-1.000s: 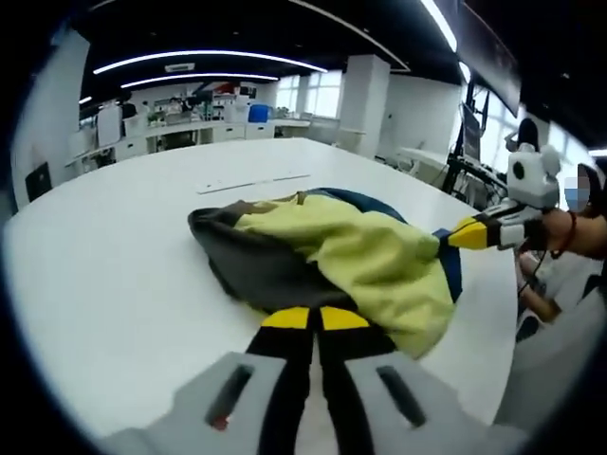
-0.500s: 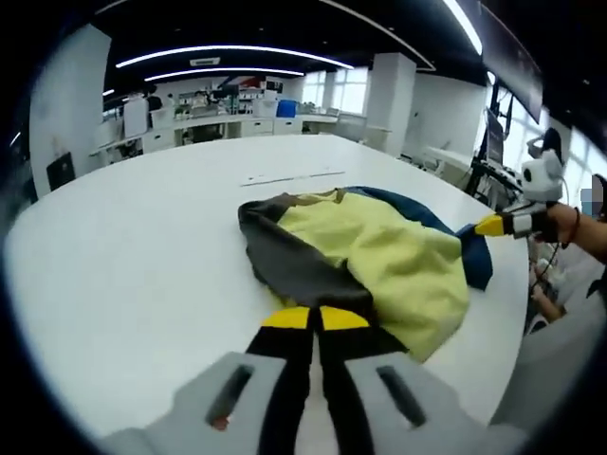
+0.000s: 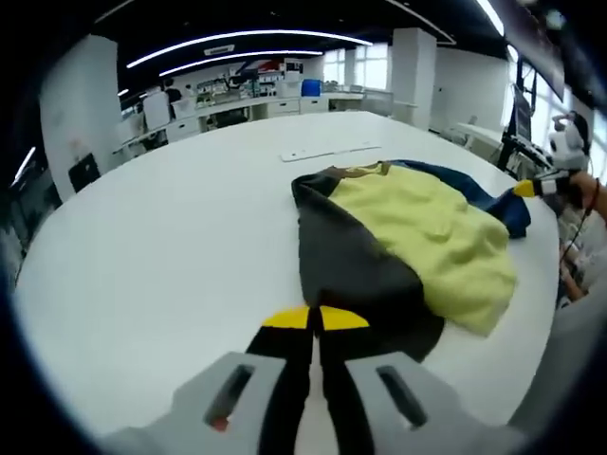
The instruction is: Fold the garment on the visible template until the final outline fits inside the template.
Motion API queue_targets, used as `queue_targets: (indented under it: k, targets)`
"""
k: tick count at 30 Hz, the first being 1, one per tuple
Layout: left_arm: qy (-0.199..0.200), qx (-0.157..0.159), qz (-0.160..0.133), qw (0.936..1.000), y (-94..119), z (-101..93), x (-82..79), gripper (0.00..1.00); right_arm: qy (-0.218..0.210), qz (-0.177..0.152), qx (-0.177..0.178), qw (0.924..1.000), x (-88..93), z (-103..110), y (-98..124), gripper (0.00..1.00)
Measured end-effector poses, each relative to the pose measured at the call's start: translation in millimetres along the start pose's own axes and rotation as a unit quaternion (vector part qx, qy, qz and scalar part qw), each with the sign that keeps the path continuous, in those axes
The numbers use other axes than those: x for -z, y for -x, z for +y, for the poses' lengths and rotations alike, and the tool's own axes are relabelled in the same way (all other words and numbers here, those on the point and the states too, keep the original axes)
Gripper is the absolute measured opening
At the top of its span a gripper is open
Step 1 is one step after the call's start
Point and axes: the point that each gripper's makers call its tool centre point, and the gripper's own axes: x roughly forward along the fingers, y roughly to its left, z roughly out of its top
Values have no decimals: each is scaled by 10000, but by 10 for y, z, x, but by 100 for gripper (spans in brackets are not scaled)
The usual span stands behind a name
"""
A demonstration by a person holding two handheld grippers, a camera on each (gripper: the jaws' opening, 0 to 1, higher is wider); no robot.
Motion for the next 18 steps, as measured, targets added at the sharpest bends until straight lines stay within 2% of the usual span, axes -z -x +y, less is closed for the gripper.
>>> queue_targets:
  k: [5, 7, 18]
  targets:
    - [86, -193, 168, 9996, -11, 176, 88, 0, 5, 77, 334, 9994, 26, -242, 9, 0]
    - [157, -254, 151, 9994, -27, 291, 115, 0, 58, 66, 443, 9990, 19, -315, 6, 0]
    - [22, -544, 455, 9975, -60, 623, 212, 0, 469, 259, 954, 9940, 3, -697, -68, 0]
